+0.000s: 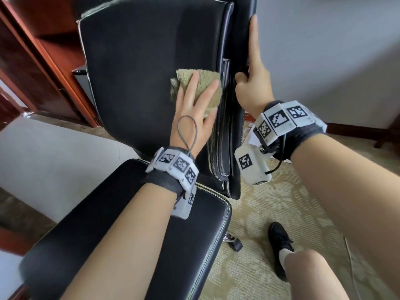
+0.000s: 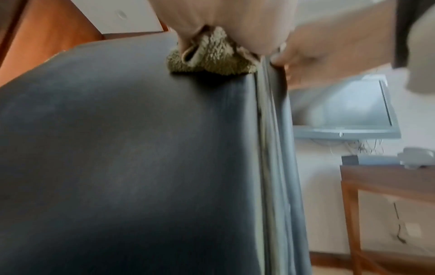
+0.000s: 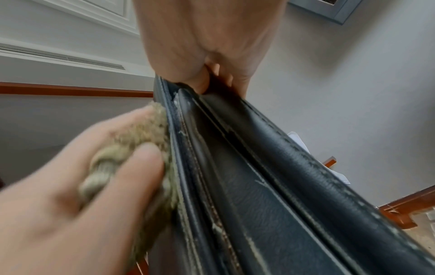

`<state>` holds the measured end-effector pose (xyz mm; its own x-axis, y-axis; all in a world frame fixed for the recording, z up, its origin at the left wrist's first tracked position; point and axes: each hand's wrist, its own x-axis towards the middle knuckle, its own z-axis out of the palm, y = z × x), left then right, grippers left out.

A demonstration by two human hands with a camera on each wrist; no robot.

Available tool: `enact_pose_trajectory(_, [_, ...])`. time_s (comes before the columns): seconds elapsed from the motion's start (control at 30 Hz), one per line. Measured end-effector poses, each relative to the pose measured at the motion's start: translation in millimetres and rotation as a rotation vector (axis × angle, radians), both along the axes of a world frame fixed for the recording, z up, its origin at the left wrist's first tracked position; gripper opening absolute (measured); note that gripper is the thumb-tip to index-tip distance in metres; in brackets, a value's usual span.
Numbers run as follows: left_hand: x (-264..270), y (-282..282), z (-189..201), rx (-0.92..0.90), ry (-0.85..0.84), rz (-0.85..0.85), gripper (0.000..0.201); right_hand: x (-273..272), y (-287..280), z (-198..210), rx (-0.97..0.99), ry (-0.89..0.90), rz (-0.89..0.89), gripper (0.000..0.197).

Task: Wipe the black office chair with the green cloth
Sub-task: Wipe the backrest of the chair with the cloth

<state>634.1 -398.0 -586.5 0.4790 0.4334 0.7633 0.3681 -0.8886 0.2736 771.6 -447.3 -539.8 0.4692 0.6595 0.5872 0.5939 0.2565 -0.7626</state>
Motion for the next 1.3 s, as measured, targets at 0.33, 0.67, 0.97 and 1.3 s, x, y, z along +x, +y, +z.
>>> enact_pose_trajectory(0.33, [-18, -3, -50, -0.001, 0.056, 0.061, 0.059, 5, 9, -5, 0.019, 0.029, -0.009, 0.090])
enact_pose_trajectory(0.67, [6, 5, 19, 0.013, 0.011, 0.041, 0.051, 8, 16, -7, 0.029, 0.030, 0.047, 0.096])
enact_pose_trajectory(0.97, [-7, -14, -37, -0.027, 0.056, 0.113, 0.055, 15, 28, -13, 0.033, -0.001, 0.004, 0.096])
enact_pose_trajectory(1.3, [25, 17, 72, 0.102, 0.142, 0.096, 0.050, 16, 27, -15, 0.062, 0.064, 0.049, 0.095])
